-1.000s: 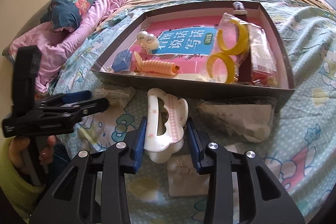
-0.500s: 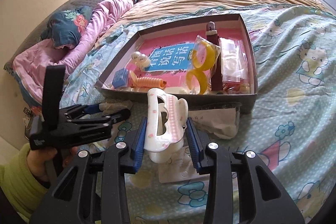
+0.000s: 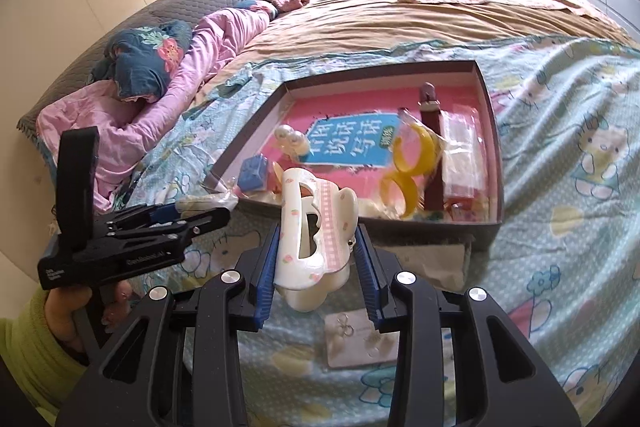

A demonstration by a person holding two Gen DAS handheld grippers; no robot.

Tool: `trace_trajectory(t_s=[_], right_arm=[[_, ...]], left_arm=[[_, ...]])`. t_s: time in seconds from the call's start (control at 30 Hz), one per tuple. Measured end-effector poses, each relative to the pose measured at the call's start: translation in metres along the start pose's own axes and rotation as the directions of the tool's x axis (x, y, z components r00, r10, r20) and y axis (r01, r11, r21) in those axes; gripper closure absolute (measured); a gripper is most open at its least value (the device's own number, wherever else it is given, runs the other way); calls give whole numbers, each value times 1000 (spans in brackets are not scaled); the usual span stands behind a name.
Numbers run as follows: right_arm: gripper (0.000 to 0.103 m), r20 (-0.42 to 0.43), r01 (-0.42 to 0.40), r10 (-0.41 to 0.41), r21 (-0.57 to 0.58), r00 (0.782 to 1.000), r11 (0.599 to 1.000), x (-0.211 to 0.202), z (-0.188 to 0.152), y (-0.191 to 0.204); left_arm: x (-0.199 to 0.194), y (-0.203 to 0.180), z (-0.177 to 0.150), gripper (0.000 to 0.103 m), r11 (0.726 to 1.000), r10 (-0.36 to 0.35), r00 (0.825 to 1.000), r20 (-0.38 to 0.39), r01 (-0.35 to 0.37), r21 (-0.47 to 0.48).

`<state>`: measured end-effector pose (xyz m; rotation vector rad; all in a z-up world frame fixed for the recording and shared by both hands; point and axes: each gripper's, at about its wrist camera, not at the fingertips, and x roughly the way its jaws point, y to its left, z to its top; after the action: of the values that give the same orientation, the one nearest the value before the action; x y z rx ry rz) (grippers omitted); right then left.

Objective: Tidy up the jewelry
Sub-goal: 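Grasp the long white barrette with the left tool while the right tool grasps the white claw clip, then lower the barrette and claw clip into the box and open both tools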

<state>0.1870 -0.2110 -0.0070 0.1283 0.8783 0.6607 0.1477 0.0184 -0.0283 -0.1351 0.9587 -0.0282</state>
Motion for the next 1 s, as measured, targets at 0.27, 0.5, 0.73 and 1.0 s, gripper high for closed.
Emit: trace_trajectory(t_s=[0.27,0.5,0.73,1.0], right_arm=[[68,3,-13,13,-27,1000,1000,11,12,11],[68,14,-18,18,-46,1000,999,17,23,18],[68,25,3,-2,-48,1000,999,23,34,15],[68,42,28,-26,-32,999,999,25,43,6]], left_arm=[[-8,20,11,53,999,14,1000,24,-13,-51],[-13,29,21,53,998,32,998,46,-30,-57],[-12,30,32,53,998,37,998,58,-34,-52],[-4,24,43,53,999,31,998,56,-29,-32]])
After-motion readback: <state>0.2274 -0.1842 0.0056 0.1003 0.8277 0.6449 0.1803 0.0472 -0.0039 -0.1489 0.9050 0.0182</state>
